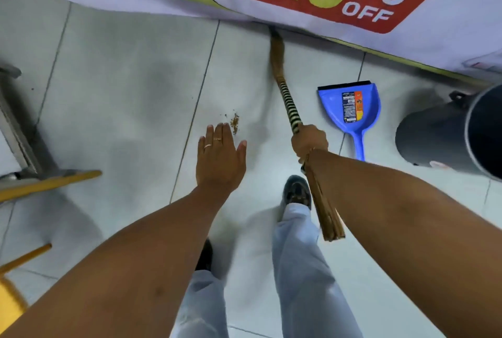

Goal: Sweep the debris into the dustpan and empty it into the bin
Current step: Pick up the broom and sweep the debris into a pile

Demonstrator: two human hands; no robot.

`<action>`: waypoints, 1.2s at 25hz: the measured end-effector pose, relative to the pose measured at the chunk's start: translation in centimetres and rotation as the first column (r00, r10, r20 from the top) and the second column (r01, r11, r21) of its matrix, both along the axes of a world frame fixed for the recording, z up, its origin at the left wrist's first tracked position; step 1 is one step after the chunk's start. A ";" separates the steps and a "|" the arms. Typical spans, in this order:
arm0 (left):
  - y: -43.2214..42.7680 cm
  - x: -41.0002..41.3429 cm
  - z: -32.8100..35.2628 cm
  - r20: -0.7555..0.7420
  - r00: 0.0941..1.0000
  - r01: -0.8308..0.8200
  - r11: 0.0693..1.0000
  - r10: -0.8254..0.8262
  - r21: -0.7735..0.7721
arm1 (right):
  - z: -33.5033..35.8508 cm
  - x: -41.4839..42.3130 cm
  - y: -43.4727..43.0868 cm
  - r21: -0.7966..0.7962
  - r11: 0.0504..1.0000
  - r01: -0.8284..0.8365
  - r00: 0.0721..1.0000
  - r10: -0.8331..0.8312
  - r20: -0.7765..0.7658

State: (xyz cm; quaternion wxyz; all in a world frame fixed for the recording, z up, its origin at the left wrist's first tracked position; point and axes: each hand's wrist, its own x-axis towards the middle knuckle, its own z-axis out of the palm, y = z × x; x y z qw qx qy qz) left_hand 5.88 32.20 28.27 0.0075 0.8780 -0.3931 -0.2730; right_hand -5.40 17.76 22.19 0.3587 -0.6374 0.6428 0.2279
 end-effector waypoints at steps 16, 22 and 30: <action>-6.5 -3.5 -2.7 -0.022 0.987 -0.153 0.976 0.158 0.154 | 0.0 4.1 -12.3 -0.077 0.431 -0.899 0.437 0.879 -0.192; -7.5 -4.4 -2.0 -0.041 0.991 -0.119 0.983 0.126 0.142 | 0.1 -2.5 -12.6 -0.057 0.334 -0.941 0.339 0.924 -0.175; -6.8 -6.7 -2.3 -0.091 0.990 -0.090 0.981 0.107 0.174 | -0.4 -12.2 -14.6 -0.342 0.470 -0.814 0.531 0.840 -0.110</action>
